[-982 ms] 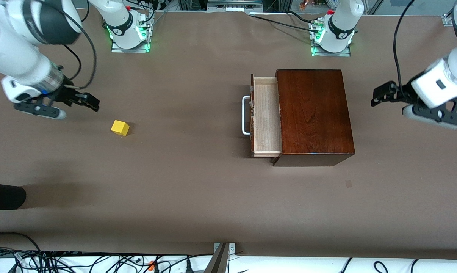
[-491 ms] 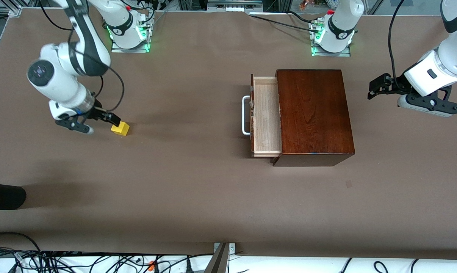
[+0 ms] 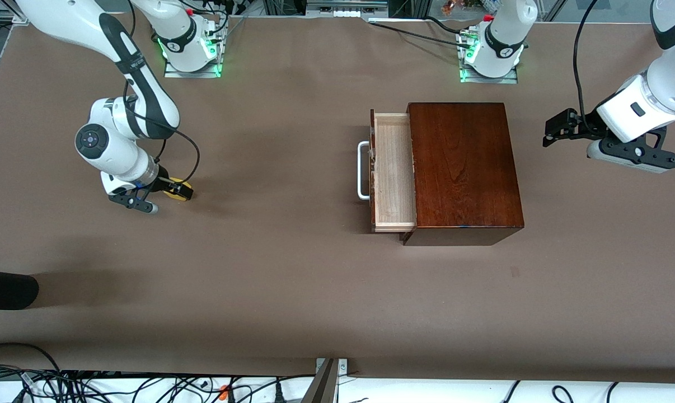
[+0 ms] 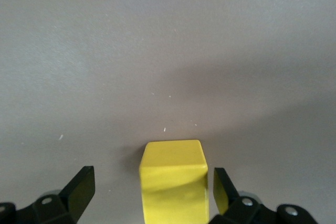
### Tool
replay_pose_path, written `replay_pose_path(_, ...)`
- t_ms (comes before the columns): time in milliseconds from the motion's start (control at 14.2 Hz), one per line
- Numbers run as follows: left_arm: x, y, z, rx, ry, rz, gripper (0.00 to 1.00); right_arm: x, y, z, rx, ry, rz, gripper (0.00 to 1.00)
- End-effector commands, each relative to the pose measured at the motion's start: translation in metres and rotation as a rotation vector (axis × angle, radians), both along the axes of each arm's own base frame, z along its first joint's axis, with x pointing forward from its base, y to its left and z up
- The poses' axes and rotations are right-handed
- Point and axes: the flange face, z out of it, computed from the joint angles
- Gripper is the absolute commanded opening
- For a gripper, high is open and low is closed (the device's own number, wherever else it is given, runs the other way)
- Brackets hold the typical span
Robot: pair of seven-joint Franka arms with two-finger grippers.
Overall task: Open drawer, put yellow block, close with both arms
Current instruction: 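Lower the right gripper onto the yellow cube and close it, then carry the yellow cube with the right gripper into the open drawer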
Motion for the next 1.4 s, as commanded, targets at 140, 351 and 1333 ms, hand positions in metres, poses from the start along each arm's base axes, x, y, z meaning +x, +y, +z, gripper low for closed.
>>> replay_pose_path(140, -0.002, -0.001, 0.005, -0.006, -0.003, -0.02, 1.0, 0.001, -0.008, -0.018, 0.002, 0.014, -0.026, 0.75)
replay_pose_path(351, -0.003, -0.001, 0.005, -0.006, 0.003, -0.021, 1.0, 0.004, -0.006, -0.006, -0.001, 0.0, -0.016, 0.0)
replay_pose_path(1333, -0.003, 0.0, 0.005, -0.006, 0.008, -0.02, 1.0, 0.031, 0.1, 0.311, -0.064, 0.117, -0.195, 0.0)
